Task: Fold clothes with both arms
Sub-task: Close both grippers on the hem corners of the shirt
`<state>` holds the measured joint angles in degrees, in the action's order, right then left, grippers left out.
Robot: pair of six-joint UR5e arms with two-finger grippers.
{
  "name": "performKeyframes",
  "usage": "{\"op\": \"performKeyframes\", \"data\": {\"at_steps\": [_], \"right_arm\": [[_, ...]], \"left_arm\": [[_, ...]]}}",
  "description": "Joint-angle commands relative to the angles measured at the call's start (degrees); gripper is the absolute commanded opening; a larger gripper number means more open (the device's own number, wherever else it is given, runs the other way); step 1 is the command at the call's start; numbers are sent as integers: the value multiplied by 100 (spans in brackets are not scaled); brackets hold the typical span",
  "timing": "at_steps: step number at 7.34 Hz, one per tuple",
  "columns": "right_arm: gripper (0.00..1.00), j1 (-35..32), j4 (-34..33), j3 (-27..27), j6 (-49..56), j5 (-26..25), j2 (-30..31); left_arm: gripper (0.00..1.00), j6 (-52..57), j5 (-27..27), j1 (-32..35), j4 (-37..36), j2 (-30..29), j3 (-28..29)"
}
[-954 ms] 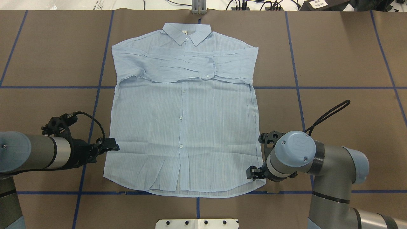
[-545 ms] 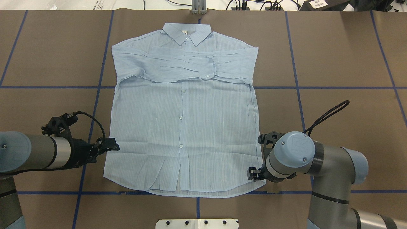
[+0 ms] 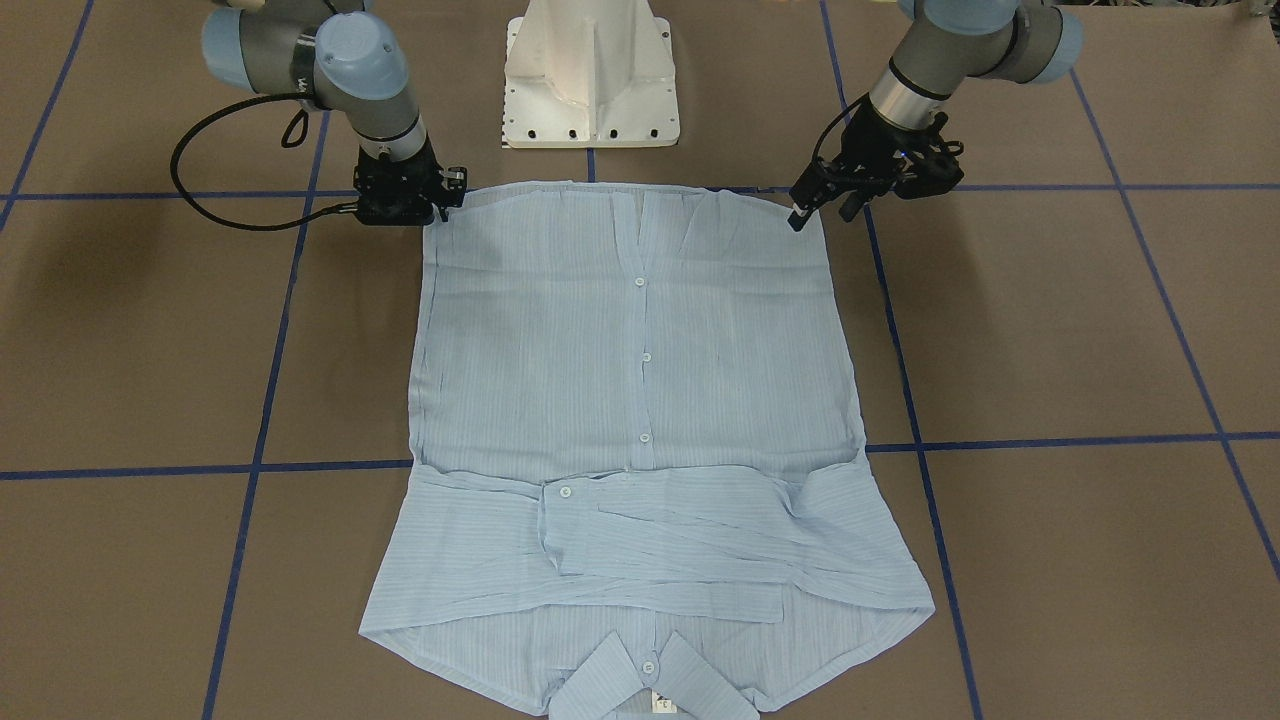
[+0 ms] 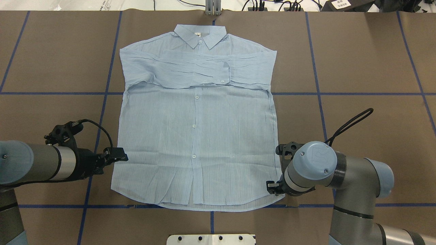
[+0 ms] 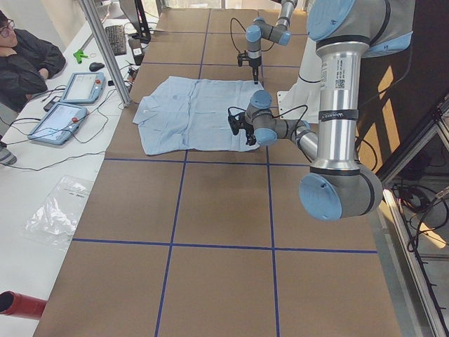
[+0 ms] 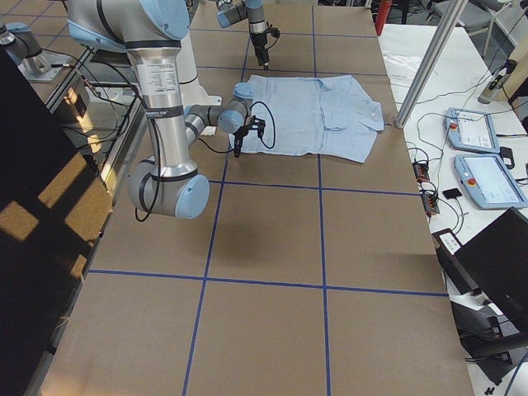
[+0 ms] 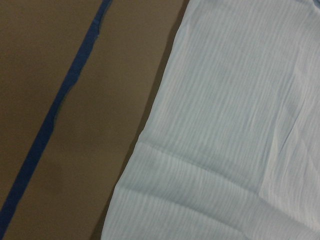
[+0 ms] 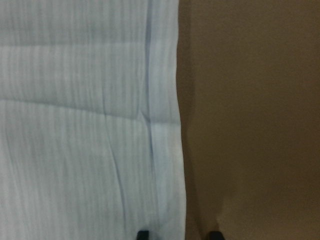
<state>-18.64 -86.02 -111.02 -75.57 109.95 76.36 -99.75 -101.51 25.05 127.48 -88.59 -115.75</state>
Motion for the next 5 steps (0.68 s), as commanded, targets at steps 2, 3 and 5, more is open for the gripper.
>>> {"op": "performKeyframes", "data": {"at_steps": [2,3,5], "right_arm": [[31,1,-2,-25,16,88,2],[31,1,-11,-51,16,97,-7],[17,-17,-11,-104,7,150,-24]], "left_arm": [[99,0,0,0,-3,0,0],[99,0,0,0,-3,0,0],[99,0,0,0,-3,8,0]]}}
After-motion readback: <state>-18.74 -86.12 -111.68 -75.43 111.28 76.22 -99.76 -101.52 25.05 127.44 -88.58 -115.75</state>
